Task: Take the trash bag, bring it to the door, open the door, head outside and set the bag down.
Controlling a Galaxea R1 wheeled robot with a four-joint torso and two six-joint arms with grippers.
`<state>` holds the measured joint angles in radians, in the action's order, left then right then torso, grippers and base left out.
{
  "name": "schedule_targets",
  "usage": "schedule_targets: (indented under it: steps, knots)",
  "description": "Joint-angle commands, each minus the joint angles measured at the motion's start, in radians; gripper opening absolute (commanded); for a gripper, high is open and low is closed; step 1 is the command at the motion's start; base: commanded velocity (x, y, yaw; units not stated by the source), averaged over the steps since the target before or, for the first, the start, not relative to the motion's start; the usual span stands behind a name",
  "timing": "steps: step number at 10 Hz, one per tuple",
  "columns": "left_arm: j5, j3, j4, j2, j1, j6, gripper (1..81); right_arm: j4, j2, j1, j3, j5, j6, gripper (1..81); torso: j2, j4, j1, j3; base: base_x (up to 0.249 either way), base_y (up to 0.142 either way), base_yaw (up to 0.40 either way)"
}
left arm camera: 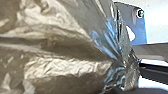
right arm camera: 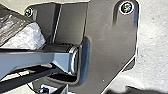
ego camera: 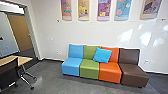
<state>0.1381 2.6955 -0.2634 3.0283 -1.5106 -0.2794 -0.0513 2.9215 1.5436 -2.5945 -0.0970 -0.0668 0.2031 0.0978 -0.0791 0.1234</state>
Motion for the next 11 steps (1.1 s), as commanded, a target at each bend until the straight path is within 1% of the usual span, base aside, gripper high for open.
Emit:
schedule_targets:
  steps: [1, 10, 11]
  knots:
    - [0.08, -0.005, 0.012, 0.005, 0.045, -0.004, 1.0, -0.015, -0.002, -0.046, -0.001, -0.059, 0.004, 81.1, 0.0, 0.0, 0.0, 0.0, 0.0, 0.0, -0.177]
    - [0.081, -0.003, 0.013, 0.009, 0.046, -0.004, 1.0, -0.016, 0.004, -0.044, -0.01, -0.059, 0.004, 81.1, 0.0, 0.0, 0.0, 0.0, 0.0, 0.0, -0.203]
    - [0.08, -0.003, 0.021, 0.012, 0.045, -0.004, 1.0, -0.016, 0.004, -0.044, -0.012, -0.059, 0.002, 81.1, 0.0, 0.0, 0.0, 0.0, 0.0, 0.0, -0.228]
